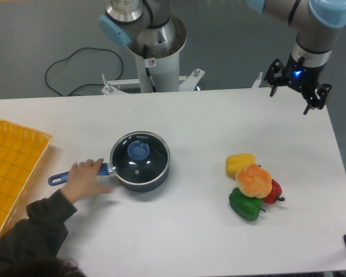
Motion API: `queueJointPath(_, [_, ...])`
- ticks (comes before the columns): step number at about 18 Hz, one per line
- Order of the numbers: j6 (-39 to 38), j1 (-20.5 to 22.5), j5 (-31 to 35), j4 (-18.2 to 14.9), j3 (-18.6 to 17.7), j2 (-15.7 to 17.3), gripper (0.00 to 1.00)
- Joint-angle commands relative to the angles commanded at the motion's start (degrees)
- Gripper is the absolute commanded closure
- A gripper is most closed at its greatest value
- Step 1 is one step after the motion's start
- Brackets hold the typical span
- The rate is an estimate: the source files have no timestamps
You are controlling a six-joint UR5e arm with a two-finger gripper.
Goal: Open the lid
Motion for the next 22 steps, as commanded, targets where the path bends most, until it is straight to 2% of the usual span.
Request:
queueJointPath(7, [-0.7,-0.9,0.0,0.0,0.0,0.3,0.0])
queueJointPath(13, [-7.7,-5.9,0.3,0.3,0.2,0.8,0.0])
queueJointPath(20, [-12.3,-8.9,1.0,0.0,0.4,0.6,0.0])
queueJointPath(22, [-13.1,-9.7,1.1,0.1,-1.0,0.9,0.0])
